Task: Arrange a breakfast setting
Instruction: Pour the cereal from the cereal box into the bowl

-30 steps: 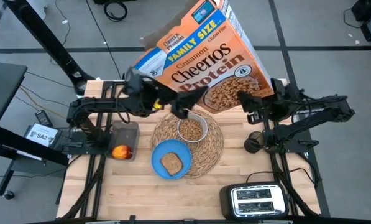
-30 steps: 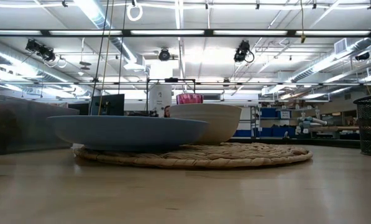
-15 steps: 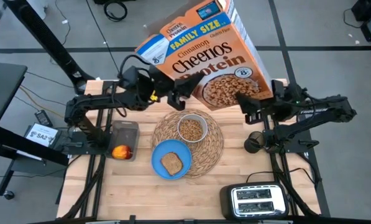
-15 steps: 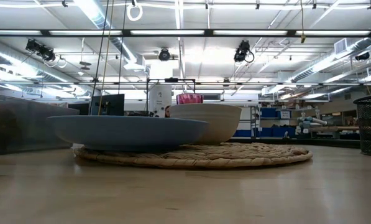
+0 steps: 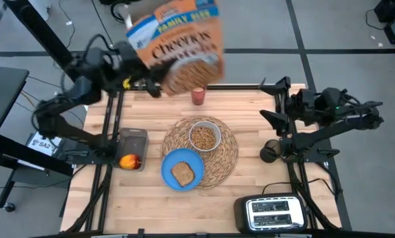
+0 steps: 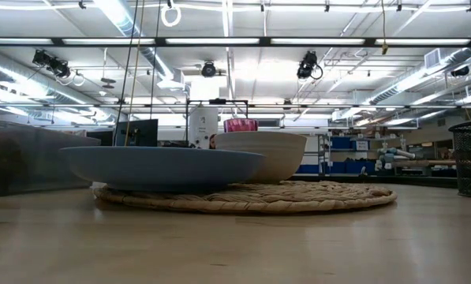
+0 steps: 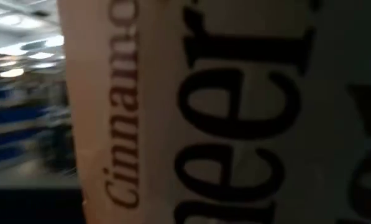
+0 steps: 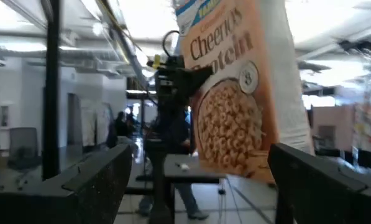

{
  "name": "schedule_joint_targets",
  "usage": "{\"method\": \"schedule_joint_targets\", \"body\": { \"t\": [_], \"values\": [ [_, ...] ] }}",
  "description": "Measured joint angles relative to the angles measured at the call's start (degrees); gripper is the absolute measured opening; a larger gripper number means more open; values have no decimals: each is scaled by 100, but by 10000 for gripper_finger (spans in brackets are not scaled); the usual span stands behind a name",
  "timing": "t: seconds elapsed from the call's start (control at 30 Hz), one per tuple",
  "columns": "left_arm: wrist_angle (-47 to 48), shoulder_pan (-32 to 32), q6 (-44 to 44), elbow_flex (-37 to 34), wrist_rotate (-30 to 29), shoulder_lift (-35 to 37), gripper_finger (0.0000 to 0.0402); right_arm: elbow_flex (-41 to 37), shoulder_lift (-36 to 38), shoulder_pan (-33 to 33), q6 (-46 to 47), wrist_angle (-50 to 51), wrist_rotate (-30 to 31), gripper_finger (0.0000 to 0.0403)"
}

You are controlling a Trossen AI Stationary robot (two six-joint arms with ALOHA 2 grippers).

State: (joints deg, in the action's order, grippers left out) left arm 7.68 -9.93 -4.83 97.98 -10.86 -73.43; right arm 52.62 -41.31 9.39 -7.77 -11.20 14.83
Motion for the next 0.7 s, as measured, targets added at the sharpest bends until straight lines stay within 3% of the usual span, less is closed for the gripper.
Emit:
{"method": "schedule_joint_targets", "body": {
  "t": [0.1, 0.23, 0.5, 0.7],
  "values": [
    [567, -196, 61, -463, -199, 552, 193, 0, 61, 311, -12, 32, 597, 374],
    [684, -500, 320, -1759, -545, 1500, 192, 0, -75, 718, -174, -35, 1321, 373],
    [127, -1022, 748, -4666, -2858, 2924, 192, 0, -913, 1131, -478, -898, 2509, 373],
    [-601, -1528, 1106, -6198, -3723, 3146, 192, 0, -1617, 1194, -647, -1948, 3045, 373]
  ]
}}
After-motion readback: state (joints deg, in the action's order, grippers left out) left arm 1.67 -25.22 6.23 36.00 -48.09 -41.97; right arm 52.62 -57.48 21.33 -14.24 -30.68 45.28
